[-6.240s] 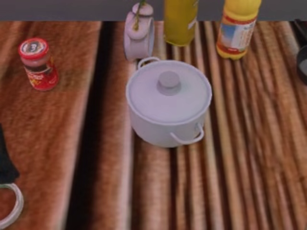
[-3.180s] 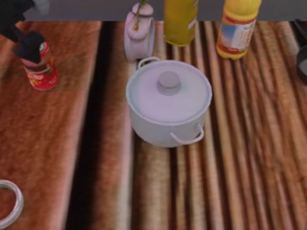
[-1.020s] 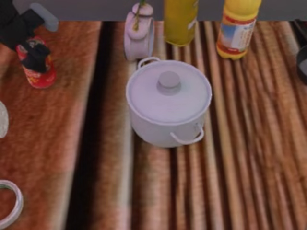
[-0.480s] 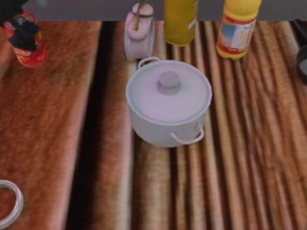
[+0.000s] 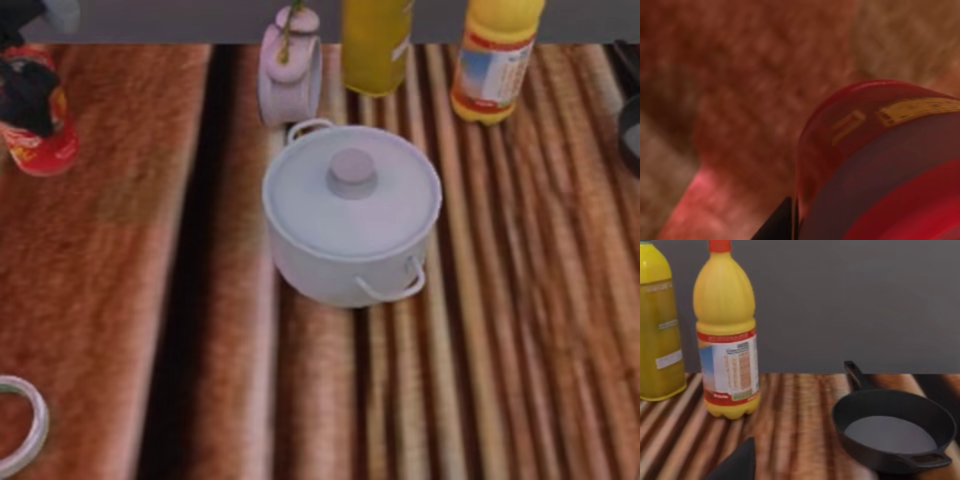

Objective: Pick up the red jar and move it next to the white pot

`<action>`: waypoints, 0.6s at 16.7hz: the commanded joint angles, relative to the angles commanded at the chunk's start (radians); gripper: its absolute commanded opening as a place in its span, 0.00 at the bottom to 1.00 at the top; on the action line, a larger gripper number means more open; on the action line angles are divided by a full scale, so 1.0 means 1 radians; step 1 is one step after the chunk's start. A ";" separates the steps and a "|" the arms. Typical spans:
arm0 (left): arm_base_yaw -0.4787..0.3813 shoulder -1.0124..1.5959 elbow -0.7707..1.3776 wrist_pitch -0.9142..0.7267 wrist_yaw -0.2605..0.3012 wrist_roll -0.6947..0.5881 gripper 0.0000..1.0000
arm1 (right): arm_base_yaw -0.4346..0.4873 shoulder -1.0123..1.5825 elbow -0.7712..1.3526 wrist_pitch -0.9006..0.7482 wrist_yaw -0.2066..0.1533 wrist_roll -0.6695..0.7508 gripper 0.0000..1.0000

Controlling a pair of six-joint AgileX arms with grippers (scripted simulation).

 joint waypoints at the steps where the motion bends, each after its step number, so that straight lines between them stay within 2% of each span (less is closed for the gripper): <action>1: 0.000 -0.046 -0.076 0.020 0.000 -0.002 0.00 | 0.000 0.000 0.000 0.000 0.000 0.000 1.00; 6: 0.000 -0.240 -0.341 0.115 0.001 -0.007 0.00 | 0.000 0.000 0.000 0.000 0.000 0.000 1.00; 10: 0.000 -0.287 -0.388 0.140 0.002 -0.007 0.00 | 0.000 0.000 0.000 0.000 0.000 0.000 1.00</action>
